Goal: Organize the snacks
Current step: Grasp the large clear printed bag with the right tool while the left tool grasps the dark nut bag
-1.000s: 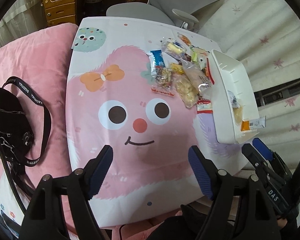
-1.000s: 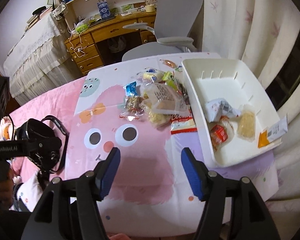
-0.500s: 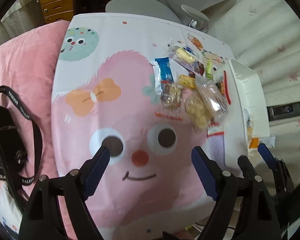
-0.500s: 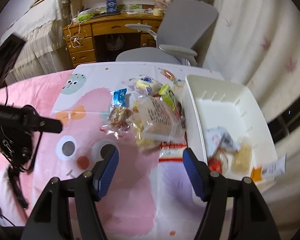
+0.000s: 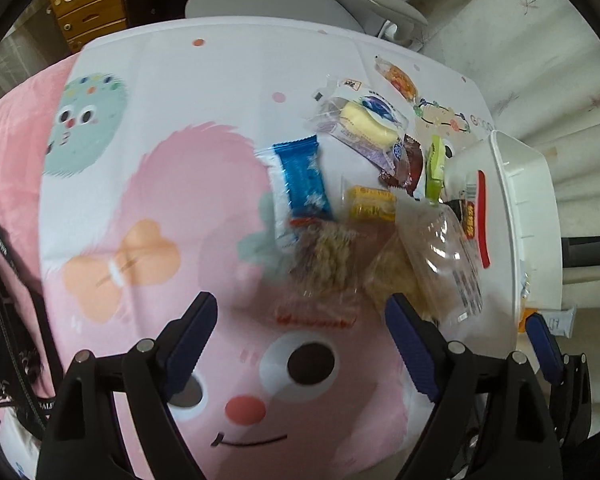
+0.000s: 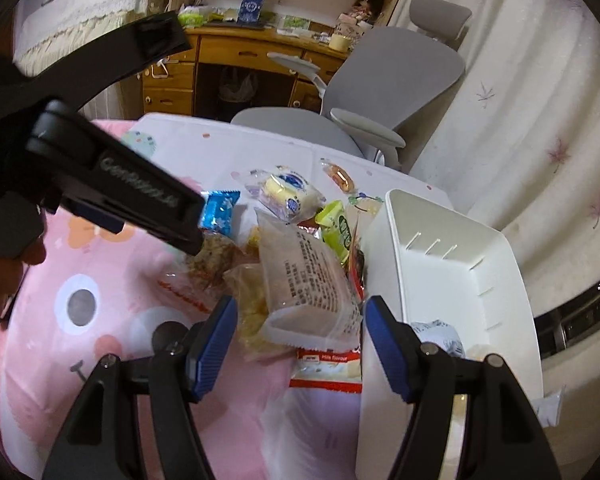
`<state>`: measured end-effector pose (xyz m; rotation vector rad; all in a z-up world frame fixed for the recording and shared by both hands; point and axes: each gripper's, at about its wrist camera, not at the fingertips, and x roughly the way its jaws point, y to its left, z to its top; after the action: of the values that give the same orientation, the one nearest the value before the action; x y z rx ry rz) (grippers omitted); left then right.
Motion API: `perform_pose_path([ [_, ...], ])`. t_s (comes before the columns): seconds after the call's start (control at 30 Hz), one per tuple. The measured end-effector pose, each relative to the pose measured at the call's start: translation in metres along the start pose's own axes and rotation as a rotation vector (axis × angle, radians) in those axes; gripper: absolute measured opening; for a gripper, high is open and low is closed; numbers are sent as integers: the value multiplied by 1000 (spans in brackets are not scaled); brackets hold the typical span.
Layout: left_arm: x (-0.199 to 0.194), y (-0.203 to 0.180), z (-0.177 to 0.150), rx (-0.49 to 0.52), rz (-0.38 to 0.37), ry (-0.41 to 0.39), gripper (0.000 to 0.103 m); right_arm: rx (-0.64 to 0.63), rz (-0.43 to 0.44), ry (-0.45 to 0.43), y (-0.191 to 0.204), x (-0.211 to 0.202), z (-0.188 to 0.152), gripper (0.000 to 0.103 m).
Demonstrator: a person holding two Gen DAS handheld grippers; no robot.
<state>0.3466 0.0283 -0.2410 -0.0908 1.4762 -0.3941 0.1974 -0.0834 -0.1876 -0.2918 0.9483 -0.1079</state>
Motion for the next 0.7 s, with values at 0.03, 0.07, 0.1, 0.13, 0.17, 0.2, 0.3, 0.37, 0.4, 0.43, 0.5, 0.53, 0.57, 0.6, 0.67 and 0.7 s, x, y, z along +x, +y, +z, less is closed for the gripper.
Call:
perform_pose_path([
  [0.03, 4, -1, 3, 0, 2, 6, 85, -8, -1, 10, 1, 5, 1, 67],
  [0.07, 11, -3, 7, 1, 3, 15, 85, -17, -5, 22, 1, 11, 1, 67],
  [0.1, 16, -3, 10, 2, 6, 23, 85, -27, -13, 33, 1, 16, 1, 67],
  [0.13, 21, -4, 12, 4, 10, 33, 85, -36, -23, 41, 1, 21, 2, 67],
  [0.17, 24, -4, 15, 6, 12, 40, 85, -45, -28, 47, 2, 25, 2, 67],
  [0.2, 29, -5, 17, 7, 13, 47, 85, -52, -31, 52, 2, 28, 2, 67],
  [0.3, 41, -6, 22, -1, 19, 65, 85, -87, -59, 55, 5, 37, 2, 67],
  [0.37, 47, -5, 24, -10, 24, 78, 85, -122, -76, 60, 9, 42, 1, 67],
  [0.4, 51, -4, 26, -15, 23, 83, 85, -137, -80, 60, 11, 43, 0, 67],
  [0.43, 53, -4, 27, -18, 25, 87, 85, -152, -82, 62, 12, 46, -1, 67],
  [0.5, 56, -3, 30, -23, 31, 88, 84, -175, -86, 61, 15, 47, -3, 67],
  [0.53, 57, -2, 31, -28, 34, 90, 83, -182, -90, 62, 16, 49, -4, 67],
  [0.57, 59, -2, 32, -30, 35, 92, 83, -195, -100, 64, 17, 51, -5, 67],
  [0.6, 60, -2, 33, -33, 37, 95, 82, -204, -98, 61, 17, 51, -6, 67],
  [0.67, 63, -2, 35, -43, 44, 104, 77, -228, -104, 68, 18, 55, -7, 66],
  [0.7, 65, -3, 37, -47, 43, 107, 76, -235, -102, 68, 18, 55, -8, 66],
])
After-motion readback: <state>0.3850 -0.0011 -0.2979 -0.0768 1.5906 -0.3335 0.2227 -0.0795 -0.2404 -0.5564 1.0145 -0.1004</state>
